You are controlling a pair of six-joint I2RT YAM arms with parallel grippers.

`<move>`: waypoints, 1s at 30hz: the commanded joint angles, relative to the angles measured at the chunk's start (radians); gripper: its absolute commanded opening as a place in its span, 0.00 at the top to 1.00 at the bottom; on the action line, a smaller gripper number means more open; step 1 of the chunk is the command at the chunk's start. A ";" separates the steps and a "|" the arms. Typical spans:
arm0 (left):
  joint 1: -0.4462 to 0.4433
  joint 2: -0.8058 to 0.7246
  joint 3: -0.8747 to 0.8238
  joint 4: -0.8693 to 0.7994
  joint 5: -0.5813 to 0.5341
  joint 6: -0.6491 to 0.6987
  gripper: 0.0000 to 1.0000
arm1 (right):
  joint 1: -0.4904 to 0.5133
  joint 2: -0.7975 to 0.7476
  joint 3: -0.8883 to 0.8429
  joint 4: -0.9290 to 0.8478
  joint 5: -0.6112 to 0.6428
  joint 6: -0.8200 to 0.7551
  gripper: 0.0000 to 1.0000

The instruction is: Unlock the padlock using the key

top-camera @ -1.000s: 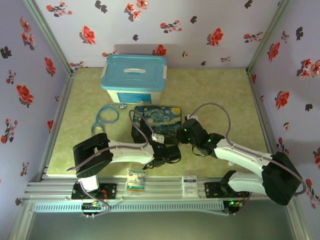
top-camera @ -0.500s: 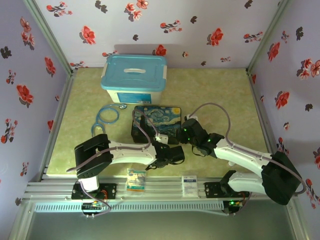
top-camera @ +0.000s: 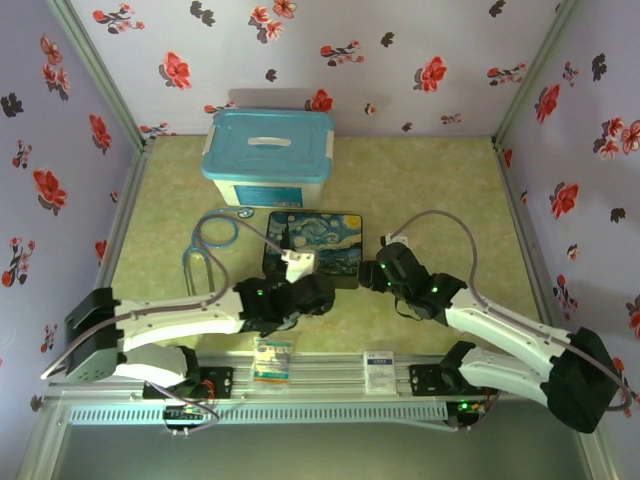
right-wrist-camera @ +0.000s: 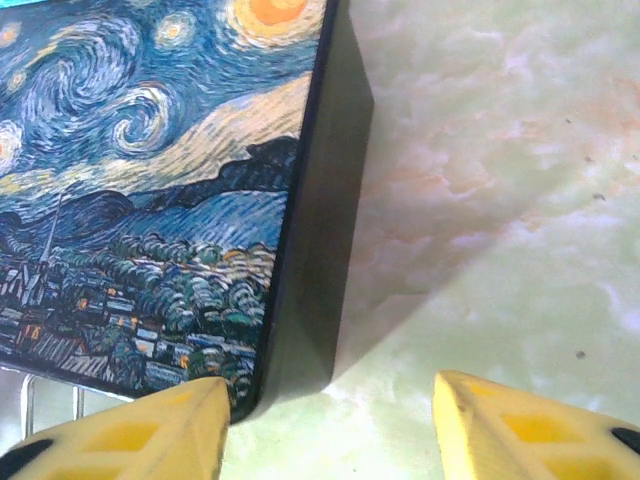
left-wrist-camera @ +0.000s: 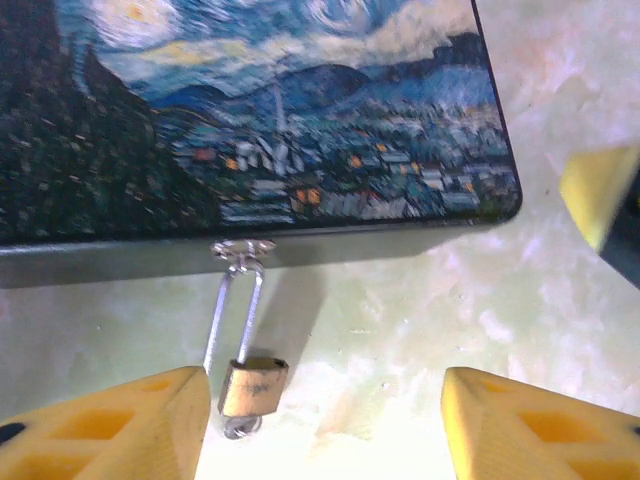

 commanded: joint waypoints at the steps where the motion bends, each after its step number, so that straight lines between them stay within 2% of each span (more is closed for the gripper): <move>1: 0.017 -0.029 -0.091 0.028 0.010 -0.003 0.30 | -0.005 -0.047 0.006 -0.088 -0.052 -0.013 0.21; 2: 0.018 -0.045 -0.102 0.010 -0.004 -0.005 0.30 | -0.001 -0.058 0.008 -0.104 -0.076 -0.008 0.16; 4: 0.038 -0.102 -0.136 0.019 -0.008 0.015 0.28 | 0.027 -0.081 0.005 -0.138 -0.086 0.046 0.13; 9: 0.156 -0.250 -0.214 0.077 0.047 0.070 0.26 | 0.223 -0.088 -0.003 -0.152 0.064 0.192 0.14; 15: 0.281 -0.370 -0.244 0.083 0.056 0.140 0.26 | 0.346 0.128 0.018 0.025 0.116 0.296 0.21; 22: 0.323 -0.409 -0.326 0.123 0.090 0.135 0.26 | 0.413 0.347 0.070 0.211 0.108 0.408 0.26; 26: 0.334 -0.433 -0.368 0.136 0.103 0.132 0.26 | 0.465 0.438 0.141 0.153 0.172 0.443 0.27; 30: 0.357 -0.493 -0.399 0.158 0.112 0.147 0.27 | 0.488 0.521 0.218 0.107 0.172 0.515 0.27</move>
